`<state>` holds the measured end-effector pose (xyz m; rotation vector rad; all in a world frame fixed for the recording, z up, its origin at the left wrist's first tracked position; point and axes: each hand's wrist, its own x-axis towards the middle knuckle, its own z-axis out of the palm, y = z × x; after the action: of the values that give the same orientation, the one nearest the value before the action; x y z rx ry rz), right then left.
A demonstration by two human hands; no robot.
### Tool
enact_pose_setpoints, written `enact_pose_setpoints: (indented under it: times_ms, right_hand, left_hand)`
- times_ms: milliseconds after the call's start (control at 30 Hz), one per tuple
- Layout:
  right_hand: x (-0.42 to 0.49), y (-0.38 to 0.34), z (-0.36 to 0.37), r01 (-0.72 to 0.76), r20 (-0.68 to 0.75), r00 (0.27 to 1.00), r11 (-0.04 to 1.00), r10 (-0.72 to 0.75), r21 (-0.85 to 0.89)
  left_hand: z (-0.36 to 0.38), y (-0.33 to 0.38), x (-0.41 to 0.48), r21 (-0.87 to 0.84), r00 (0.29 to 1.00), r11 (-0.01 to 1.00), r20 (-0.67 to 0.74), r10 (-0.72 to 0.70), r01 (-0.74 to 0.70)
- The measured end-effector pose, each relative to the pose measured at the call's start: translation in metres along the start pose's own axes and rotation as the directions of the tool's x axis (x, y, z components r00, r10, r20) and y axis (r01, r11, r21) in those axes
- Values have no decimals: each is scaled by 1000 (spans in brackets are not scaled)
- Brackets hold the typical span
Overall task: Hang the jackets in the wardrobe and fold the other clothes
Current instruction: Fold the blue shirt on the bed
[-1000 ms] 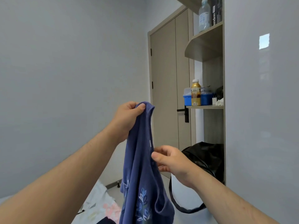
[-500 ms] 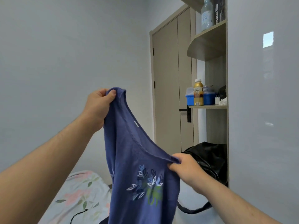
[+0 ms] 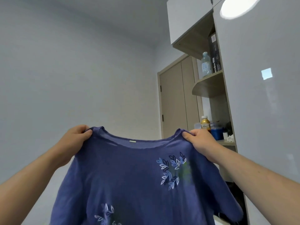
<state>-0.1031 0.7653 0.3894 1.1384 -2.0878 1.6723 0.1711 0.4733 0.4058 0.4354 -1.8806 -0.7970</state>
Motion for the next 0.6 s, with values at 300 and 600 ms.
enact_pose_setpoints:
  times_ms: [300, 600]
  right_hand:
    - [2, -89, -23, 180, -9, 984, 981, -180, 67]
    - [-8, -48, 43, 101, 125, 987, 995, -102, 13]
  left_hand:
    - [-79, 67, -7, 110, 990, 985, -19, 138, -135]
    - [-73, 12, -23, 326, 985, 932, -5, 170, -159]
